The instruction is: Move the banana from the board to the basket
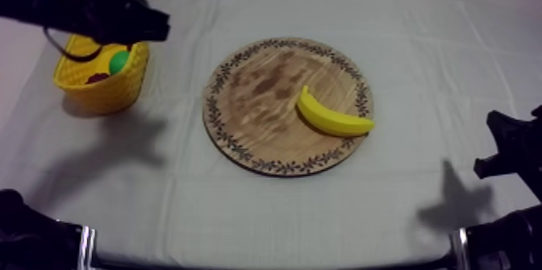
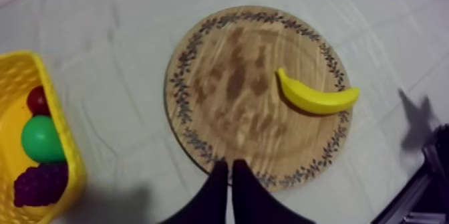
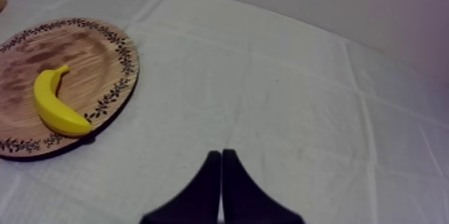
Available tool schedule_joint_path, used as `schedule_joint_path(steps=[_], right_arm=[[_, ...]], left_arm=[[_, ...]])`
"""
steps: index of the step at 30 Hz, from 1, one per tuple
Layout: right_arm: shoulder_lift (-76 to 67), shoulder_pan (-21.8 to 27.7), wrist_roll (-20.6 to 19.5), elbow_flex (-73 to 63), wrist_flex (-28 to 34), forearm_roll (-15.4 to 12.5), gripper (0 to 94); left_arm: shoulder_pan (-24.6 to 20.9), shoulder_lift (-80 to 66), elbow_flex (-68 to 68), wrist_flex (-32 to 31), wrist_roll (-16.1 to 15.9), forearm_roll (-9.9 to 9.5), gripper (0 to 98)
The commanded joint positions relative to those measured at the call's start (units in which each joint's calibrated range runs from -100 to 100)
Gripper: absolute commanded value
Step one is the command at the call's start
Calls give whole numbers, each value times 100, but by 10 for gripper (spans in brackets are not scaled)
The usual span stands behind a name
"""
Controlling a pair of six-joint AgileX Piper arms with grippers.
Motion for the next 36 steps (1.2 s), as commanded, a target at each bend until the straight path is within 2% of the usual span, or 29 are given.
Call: schedule_joint_path(steps=[1,10,17,26,36], right_arm=[[0,4,-1,1,2,0,3],[0,4,-1,1,2,0,3],[0,4,-1,1,2,0,3],[0,4,-1,1,2,0,3],[0,4,-1,1,2,0,3]], left_arm=[[200,586,-850,340,-2,-6,0],[645,1904,-2551,1337,-19,-10,0],[936,2720,-3578,1826,-13,-7,0],[1307,3502,-4623,1975,46,49,0],[1379,3965,-5006,2152,-258,183,0]])
